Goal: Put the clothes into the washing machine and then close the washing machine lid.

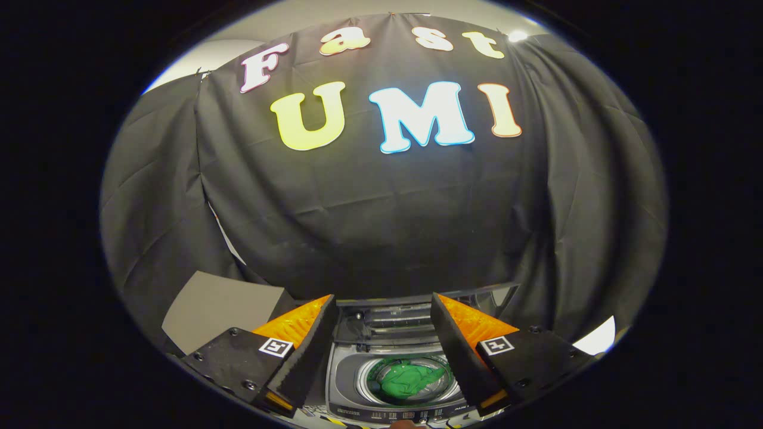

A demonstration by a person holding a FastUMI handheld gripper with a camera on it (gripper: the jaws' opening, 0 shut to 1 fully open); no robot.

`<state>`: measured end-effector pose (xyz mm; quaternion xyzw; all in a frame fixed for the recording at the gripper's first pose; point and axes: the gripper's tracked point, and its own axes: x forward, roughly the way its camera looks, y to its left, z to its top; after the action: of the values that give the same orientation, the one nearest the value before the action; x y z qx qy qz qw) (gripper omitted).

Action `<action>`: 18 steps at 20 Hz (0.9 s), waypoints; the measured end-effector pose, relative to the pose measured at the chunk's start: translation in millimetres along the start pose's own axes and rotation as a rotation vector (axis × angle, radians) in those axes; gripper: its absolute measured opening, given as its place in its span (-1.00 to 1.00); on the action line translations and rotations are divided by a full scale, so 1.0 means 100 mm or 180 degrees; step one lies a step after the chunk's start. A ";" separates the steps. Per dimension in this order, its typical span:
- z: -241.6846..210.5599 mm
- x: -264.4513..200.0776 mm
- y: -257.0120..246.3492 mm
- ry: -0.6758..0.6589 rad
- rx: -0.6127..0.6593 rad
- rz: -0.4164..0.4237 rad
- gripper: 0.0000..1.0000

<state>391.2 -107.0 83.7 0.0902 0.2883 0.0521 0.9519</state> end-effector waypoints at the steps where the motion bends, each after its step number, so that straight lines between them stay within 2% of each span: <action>1: 0.05 0.04 0.00 -0.0013 0.0018 -0.0001 0.96; 5: 0.16 0.31 0.00 0.0091 0.0077 -0.0003 0.96; 10: 0.20 0.70 -0.13 0.0158 0.0066 -0.0168 0.96; 14: 0.11 0.96 -0.15 0.0281 -0.0037 -0.0212 0.96; 18: 0.05 1.19 -0.18 0.0371 0.0053 -0.0211 0.96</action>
<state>493.0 -106.9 20.1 0.0853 0.3465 0.0233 0.9339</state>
